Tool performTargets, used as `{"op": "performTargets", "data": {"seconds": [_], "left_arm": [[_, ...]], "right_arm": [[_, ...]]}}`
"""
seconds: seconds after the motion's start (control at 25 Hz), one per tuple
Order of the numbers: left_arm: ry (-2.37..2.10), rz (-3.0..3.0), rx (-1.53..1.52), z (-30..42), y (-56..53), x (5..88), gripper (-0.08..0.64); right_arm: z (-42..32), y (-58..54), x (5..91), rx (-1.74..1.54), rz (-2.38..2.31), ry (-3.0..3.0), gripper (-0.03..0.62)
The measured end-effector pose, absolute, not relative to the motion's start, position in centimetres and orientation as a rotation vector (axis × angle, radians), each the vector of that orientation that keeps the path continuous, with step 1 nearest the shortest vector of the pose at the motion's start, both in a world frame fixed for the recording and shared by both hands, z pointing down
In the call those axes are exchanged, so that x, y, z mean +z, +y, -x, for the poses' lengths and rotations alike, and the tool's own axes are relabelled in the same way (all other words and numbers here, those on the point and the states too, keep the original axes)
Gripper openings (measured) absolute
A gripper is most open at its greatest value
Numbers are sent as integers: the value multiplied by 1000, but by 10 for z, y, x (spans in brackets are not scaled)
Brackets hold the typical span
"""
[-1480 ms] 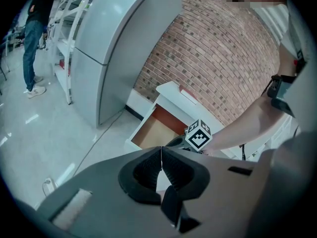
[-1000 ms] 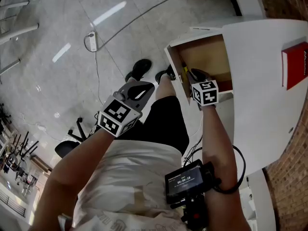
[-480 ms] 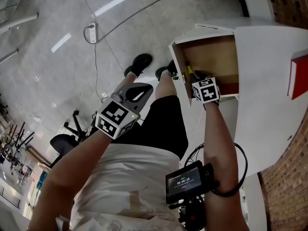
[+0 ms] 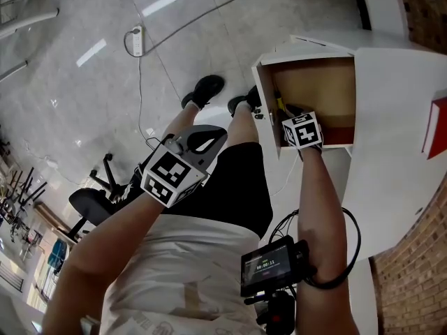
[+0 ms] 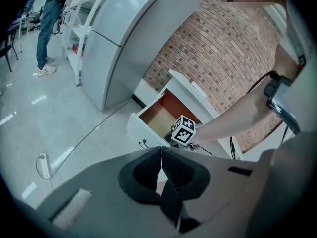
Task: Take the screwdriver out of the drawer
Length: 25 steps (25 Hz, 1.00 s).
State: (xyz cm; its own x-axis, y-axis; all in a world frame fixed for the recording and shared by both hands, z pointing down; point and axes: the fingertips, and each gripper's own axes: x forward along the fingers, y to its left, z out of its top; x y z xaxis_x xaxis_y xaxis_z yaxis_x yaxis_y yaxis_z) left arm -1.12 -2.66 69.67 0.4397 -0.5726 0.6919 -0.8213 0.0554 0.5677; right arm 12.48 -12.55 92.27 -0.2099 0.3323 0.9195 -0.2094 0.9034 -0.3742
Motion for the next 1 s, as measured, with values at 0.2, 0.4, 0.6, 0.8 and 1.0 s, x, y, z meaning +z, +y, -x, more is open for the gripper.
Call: {"op": "performTargets", "data": {"seconds": [0.2,0.4,0.6,0.8,1.0], "left_arm": [[-1240,-1623,296,12,-25,700,8],[-1261,-1601,284,22,-27,701,8],[-1268,-1585,266,22,-30,701,8],[-1256,-1586,263,16,-31,700,8],[-1264,-1595,270,19,-32,699,8]], "right_arm": [[-128,-126,931,522,97,-1676,89],[-127,-125,931,500,137,-1667,84],[-126,-123,931,514,178,-1631,78],[-124,-110,934,649,192,-1613,51],[-125,-111,933,603,207,-1621,60]]}}
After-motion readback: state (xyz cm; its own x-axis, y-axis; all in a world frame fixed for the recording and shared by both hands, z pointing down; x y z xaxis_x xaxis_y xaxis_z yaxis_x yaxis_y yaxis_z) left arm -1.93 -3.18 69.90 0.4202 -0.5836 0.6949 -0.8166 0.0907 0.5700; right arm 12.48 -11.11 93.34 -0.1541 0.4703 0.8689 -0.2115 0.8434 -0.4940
